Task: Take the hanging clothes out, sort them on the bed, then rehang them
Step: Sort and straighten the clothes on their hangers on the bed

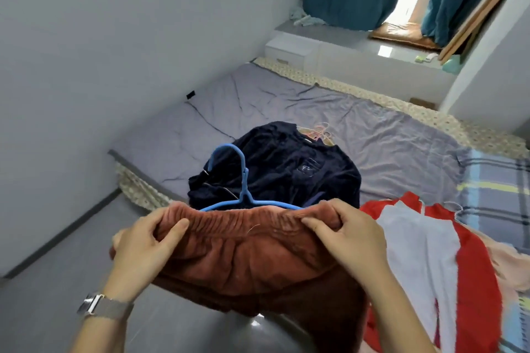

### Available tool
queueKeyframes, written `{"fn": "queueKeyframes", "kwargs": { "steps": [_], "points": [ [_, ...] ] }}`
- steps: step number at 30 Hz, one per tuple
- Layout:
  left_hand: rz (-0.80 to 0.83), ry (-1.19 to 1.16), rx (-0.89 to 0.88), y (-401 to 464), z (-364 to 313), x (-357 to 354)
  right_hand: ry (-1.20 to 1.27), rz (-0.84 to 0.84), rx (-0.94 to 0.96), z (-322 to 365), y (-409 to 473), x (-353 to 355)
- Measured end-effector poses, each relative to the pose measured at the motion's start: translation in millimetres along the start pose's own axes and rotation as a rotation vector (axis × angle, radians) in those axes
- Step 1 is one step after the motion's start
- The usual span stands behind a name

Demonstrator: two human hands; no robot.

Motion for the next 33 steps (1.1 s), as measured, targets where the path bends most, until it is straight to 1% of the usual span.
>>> {"fn": "queueKeyframes", "kwargs": {
  "steps": [3, 5, 7, 12, 15, 19, 23, 27, 30, 33],
  "points": [
    [-0.106, 0.046, 0.102, 17.6, 51.7, 31.5, 0.055, 0.056, 0.065, 42.6, 31.4, -55.9],
    [-0.205, 0.137, 0.166, 36.7, 87.4, 58.8, 0.092, 0.103, 0.095, 75.7, 52.6, -108.2],
    [-0.243, 0.217, 0.205, 60.9, 114.7, 81.0, 0.131, 0.123, 0.104, 104.4, 68.8, -149.0],
    [-0.307, 0.261, 0.200, 133.7, 198.5, 141.0, 0.259, 0.096, 0.127, 179.9, 110.1, -248.5],
    [-0.343, 0.313, 0.144, 185.2, 234.8, 174.5, 0.352, 0.068, 0.117, 218.4, 135.7, -295.0],
    [-0.314, 0.329, 0.048, 260.3, 273.9, 189.8, 0.463, 0.071, 0.057, 247.1, 173.0, -341.1],
    [-0.259, 0.306, -0.015, 339.2, 307.5, 173.2, 0.488, 0.058, -0.006, 253.1, 222.7, -387.8],
    [-0.171, 0.263, -0.035, 423.8, 338.5, 152.8, 0.499, 0.011, -0.061, 256.1, 286.1, -436.3],
    [-0.139, 0.239, -0.075, 484.3, 343.7, 152.4, 0.470, -0.022, -0.077, 266.2, 334.1, -456.8],
    [-0.132, 0.207, -0.136, 553.3, 338.7, 158.8, 0.444, -0.080, -0.070, 284.7, 389.5, -455.3]
  ]
}}
Point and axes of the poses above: each hand's wrist, its own y-axis towards the middle knuckle, its own x-axis out of the back of the hand, z = x × y, the point moved 3 cm from there along y, towards the middle knuckle, and after that the axes turned 13 degrees about y, right-handed, at the moved point
